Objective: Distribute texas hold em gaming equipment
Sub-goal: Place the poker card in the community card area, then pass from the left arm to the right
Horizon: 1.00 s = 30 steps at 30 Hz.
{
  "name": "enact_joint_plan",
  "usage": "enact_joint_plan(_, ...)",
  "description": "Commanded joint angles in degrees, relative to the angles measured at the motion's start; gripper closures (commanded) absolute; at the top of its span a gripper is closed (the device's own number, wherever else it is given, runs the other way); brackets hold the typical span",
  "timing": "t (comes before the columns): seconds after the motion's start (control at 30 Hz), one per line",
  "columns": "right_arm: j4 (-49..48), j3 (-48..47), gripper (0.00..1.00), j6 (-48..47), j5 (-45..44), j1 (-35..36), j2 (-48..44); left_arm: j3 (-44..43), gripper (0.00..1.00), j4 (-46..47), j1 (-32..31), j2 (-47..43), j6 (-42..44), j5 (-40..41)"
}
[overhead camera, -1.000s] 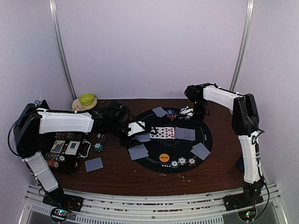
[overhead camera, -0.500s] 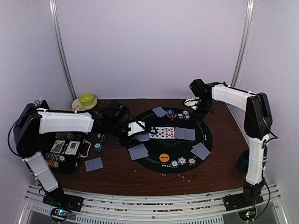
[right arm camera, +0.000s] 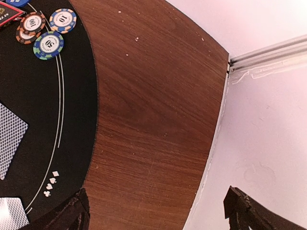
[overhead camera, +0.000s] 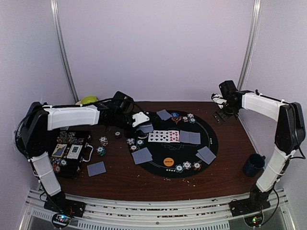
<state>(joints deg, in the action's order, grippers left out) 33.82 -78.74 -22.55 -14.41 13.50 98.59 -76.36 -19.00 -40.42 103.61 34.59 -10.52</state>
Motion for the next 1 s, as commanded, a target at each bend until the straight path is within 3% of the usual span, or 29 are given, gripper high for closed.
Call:
enact_joint_plan(0.0,-4.83,3.41,0.0,3.24,-1.75,-1.25,-5.39,-2.73,0.44,-1.49,-0.01,0.71,0.01,-0.58)
enact_joint_plan(0.33,-9.77,9.13,0.0,4.1,-1.74,-5.53,-7.49,-11.43,0.44,-7.28,-2.35,4.93,0.46,-0.34)
enact_joint_plan(0.7,-10.46,10.31,0.0,4.44,3.78,-8.69,-8.07,-29.59,0.44,-14.25,-6.9,14.94,-1.48,-0.82)
enact_joint_plan(0.83,-8.27,9.45,0.0,4.78,14.84,-8.92,-9.03,-33.45,0.44,-14.35,-8.62,17.16,-3.14,0.14)
enact_joint_plan(0.97,-5.37,7.76,0.0,4.75,39.38,-9.01,-10.59,-36.19,0.44,-14.89,-9.28,17.85,-6.66,-0.14)
